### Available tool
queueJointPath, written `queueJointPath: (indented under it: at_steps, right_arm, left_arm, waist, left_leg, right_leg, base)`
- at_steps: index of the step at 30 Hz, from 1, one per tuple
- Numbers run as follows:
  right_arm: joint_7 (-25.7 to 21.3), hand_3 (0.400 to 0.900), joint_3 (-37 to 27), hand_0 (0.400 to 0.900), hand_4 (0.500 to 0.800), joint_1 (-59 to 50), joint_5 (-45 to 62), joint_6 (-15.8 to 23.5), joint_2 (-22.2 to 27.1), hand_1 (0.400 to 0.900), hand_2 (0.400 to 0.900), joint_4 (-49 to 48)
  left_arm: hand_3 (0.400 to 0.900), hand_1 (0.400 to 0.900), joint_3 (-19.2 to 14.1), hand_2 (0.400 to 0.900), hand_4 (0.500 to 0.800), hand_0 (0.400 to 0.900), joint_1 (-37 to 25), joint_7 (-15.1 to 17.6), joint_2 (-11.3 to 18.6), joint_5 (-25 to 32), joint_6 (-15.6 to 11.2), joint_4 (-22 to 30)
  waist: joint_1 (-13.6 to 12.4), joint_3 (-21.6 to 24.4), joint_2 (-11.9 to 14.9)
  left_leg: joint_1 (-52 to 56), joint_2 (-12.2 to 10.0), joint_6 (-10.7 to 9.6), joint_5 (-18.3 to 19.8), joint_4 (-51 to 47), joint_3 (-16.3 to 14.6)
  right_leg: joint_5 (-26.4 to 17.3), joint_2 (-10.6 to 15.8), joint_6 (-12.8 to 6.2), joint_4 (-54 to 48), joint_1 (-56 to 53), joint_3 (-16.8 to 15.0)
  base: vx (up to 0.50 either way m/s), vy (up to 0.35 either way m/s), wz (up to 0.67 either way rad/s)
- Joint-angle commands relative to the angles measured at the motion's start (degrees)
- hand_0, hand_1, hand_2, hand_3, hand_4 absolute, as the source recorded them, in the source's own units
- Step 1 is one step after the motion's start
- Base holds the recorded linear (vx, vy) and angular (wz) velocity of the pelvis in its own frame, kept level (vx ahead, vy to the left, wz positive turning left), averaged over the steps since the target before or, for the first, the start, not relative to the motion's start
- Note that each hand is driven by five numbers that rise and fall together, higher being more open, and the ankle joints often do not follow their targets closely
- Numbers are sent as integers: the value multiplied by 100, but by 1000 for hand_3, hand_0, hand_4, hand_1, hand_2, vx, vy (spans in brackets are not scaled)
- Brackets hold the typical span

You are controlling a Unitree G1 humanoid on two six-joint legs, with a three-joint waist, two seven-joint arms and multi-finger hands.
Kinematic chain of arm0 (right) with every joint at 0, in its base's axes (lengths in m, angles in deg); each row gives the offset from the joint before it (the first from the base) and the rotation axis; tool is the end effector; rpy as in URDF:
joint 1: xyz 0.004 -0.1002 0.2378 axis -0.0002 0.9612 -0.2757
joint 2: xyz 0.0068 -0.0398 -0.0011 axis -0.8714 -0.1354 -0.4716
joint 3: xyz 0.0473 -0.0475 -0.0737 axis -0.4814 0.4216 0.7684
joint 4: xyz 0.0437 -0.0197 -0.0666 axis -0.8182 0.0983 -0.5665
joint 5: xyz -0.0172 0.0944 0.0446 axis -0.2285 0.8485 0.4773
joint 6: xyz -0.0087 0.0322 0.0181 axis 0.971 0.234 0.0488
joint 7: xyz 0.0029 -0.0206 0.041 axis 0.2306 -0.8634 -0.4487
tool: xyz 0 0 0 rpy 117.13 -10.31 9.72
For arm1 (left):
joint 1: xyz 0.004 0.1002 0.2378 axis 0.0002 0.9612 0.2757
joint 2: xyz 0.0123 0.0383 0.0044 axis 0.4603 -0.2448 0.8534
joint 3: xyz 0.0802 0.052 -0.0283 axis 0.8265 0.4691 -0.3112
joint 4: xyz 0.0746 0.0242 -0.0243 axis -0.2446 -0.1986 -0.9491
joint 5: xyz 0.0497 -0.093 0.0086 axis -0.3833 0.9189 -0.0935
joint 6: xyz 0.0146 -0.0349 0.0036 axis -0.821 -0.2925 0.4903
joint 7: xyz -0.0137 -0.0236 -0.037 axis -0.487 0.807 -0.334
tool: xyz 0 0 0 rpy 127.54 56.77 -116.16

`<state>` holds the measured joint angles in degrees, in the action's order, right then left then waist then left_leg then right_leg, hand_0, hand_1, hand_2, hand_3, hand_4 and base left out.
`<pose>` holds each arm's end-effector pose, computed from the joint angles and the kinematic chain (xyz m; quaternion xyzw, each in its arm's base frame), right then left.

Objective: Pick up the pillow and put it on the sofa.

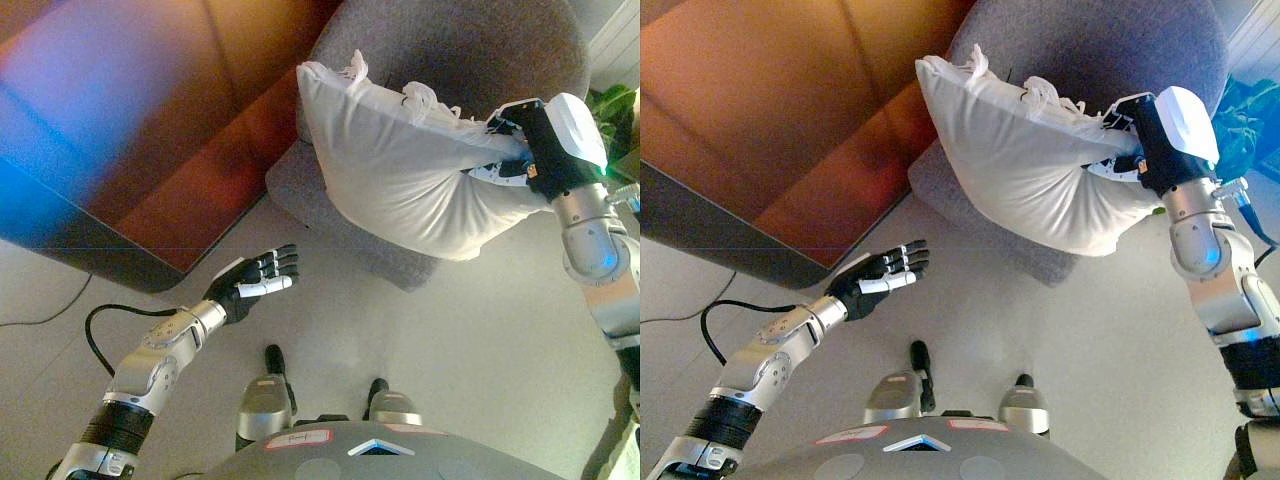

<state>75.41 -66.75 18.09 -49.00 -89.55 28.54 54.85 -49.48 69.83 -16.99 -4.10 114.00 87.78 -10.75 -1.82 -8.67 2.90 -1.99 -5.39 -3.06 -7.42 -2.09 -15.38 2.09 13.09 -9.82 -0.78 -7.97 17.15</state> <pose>0.2369 -0.2694 0.1539 -0.5554 -0.0999 -0.0078 0.8255 0.1721 0.2287 0.0183 -0.0652 0.2474 -0.2277 0.9395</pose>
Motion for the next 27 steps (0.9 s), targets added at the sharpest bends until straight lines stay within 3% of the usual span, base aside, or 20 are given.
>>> queueJointPath:
  at_steps: [1,9,14,20,21,27]
  right_arm:
    - [-93,400,-67,400,500,-1676,376,197,645,400,400,379]
    - [162,400,804,400,500,-2614,189,27,656,400,400,1654]
    - [-124,400,1510,400,500,-3534,177,-228,626,400,400,2893]
    - [-622,400,2485,400,500,-4953,417,-572,550,400,400,4340]
    - [-675,900,2674,900,800,-5262,616,-781,529,900,900,4627]
    - [-659,900,2795,900,800,-5636,1031,-817,406,900,900,4963]
  left_arm:
    - [900,900,238,900,800,900,-188,-381,58,261,-214,57]
    - [900,900,383,900,800,900,-178,-565,183,258,-107,243]
    - [900,900,570,900,800,900,-269,-713,328,334,-36,345]
    - [900,900,830,900,800,900,-866,-834,668,544,-134,333]
    - [900,900,852,900,800,900,-968,-861,742,556,-154,332]
    - [900,900,802,900,800,900,-1020,-910,885,630,-230,399]
  waist:
    - [-273,623,-48]
    - [-573,605,24]
    - [-839,560,45]
    - [-1142,257,136]
    - [-1194,183,154]
    - [-1283,107,162]
  left_leg:
    - [568,-256,-126,716,-53,225]
    - [550,-272,-158,611,-222,446]
    - [419,-278,-204,540,-291,689]
    - [-97,-295,-247,425,-288,1035]
    - [-179,-291,-249,408,-291,1094]
    - [-265,-311,-242,379,-291,1177]
  right_leg:
    - [-517,-50,-46,-218,304,299]
    - [-542,-30,-75,-289,179,550]
    - [-551,-48,-86,-352,131,675]
    - [-598,-110,-78,-372,421,736]
    - [-612,-128,-76,-387,468,730]
    - [-622,-156,-84,-422,465,720]
  base:
    - [110,32,26]
    - [77,1,28]
    - [77,-31,29]
    - [-102,-112,21]
    - [-110,-96,14]
    - [-11,-22,4]
